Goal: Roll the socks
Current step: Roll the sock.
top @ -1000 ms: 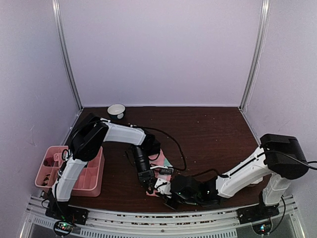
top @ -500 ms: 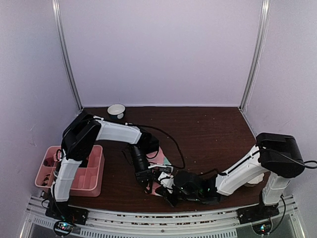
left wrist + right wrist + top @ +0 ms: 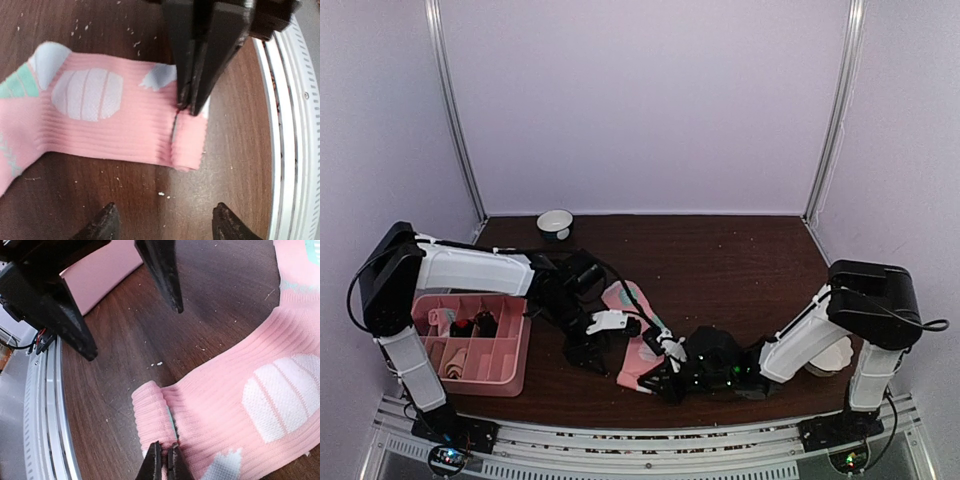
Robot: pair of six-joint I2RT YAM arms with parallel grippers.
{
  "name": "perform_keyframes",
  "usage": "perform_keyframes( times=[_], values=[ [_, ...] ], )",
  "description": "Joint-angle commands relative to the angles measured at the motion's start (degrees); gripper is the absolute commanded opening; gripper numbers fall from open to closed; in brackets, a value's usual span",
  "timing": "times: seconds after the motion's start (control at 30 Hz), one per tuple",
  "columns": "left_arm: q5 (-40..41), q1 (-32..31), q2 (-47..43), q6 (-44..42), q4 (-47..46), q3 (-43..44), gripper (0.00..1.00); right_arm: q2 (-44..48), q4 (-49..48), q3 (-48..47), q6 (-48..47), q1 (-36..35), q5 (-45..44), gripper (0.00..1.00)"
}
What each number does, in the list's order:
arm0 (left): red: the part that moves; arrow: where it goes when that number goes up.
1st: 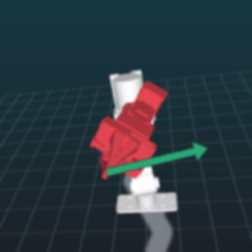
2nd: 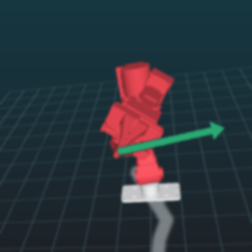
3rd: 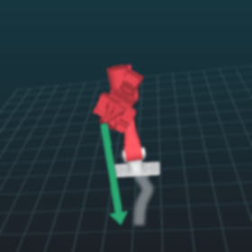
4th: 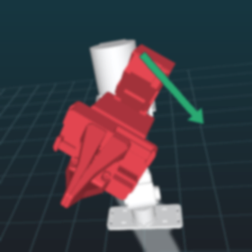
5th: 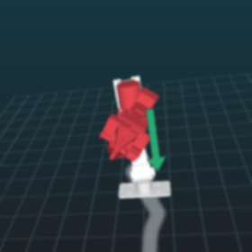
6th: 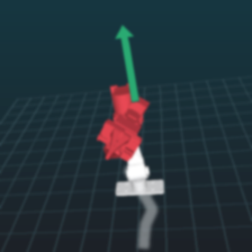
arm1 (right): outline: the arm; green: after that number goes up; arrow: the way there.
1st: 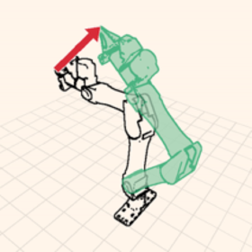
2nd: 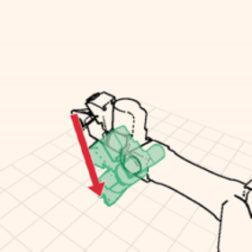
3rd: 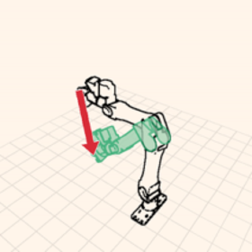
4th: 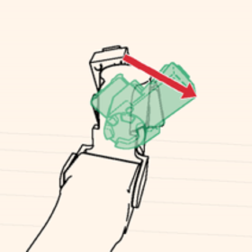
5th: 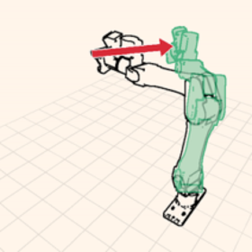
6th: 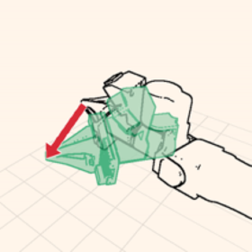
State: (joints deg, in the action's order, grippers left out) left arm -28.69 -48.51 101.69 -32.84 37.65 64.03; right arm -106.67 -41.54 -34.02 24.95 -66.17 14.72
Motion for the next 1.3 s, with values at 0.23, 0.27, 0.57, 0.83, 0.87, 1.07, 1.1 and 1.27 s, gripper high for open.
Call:
perform_keyframes(
  times=[0.23, 0.27, 0.57, 0.83, 0.87, 1.07, 1.1, 1.27],
  values=[
    [7.00, -11.07, -2.82, -12.66, -10.15, -3.16, 0.56, -9.80, 8.43, 4.74, 14.17, 6.38, 9.75, 0.00],
    [7.58, -11.41, -2.17, -13.18, -10.36, -2.96, 0.54, -10.04, 8.35, 4.75, 14.43, 6.62, 10.04, 0.00],
    [12.94, -11.66, 1.31, -12.70, -14.62, -4.05, 0.42, -10.57, 6.87, 6.57, 15.19, 7.07, 10.94, 0.00],
    [14.44, -11.68, 3.69, -12.20, -14.73, -3.24, 0.25, -10.85, 6.60, 6.43, 15.63, 7.14, 11.36, 0.00],
    [14.58, -11.69, 4.01, -12.22, -14.72, -3.14, 0.22, -10.80, 6.38, 6.42, 15.76, 7.14, 11.42, 0.00],
    [12.06, -11.40, 8.53, -10.35, -7.96, 1.87, 0.02, -8.15, 5.06, 7.39, 16.03, 7.68, 9.58, 0.15],
    [10.53, -10.98, 9.32, -9.84, -6.20, 3.07, 0.01, -7.07, 4.84, 7.82, 15.64, 7.72, 9.03, 0.18],
    [1.03, -7.11, 13.86, -7.73, 4.49, 9.84, 0.00, 1.32, 6.30, 10.42, 12.82, 7.71, 3.42, 0.25]
  ],
)
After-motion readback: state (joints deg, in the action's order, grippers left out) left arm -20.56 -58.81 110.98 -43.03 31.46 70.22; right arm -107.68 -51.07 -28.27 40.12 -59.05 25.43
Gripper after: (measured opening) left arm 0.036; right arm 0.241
